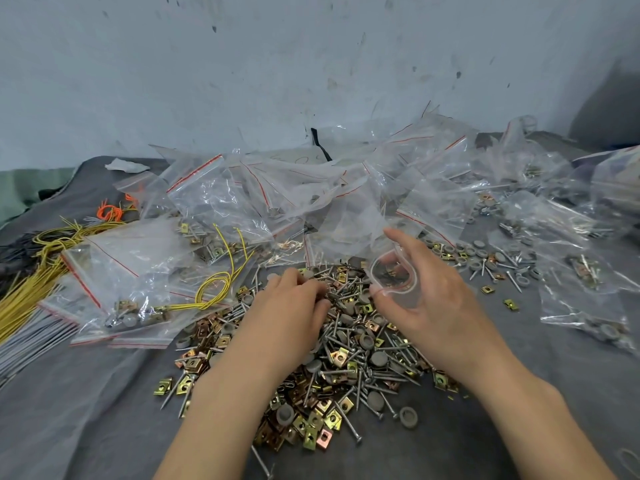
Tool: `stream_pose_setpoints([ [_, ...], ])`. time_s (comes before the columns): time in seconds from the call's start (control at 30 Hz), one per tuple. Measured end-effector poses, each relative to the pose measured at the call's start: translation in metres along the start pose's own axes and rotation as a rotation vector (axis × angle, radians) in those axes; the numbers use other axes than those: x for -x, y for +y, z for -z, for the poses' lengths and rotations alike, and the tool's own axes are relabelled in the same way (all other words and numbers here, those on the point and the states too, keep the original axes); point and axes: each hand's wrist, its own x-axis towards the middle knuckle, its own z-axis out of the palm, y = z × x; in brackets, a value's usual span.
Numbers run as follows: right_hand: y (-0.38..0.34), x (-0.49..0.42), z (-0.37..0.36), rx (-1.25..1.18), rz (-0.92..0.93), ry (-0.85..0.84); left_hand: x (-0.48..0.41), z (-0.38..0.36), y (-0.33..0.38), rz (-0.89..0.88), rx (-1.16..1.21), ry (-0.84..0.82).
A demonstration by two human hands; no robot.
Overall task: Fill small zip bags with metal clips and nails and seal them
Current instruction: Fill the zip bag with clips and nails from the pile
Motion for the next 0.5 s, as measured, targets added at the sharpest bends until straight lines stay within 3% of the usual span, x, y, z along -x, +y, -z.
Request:
stream_pose_setpoints([
  [0.27, 0.0015, 0.0009, 0.0004, 0.01, 0.0, 0.006, -0.0048, 0.0005, 0.003, 0.081, -0.019, -0.007],
  [0.5, 0.0018, 0.0002, 0.0007, 0.032, -0.009, 0.016, -0.0068, -0.0052, 0.0048, 0.049, -0.127, -0.003],
])
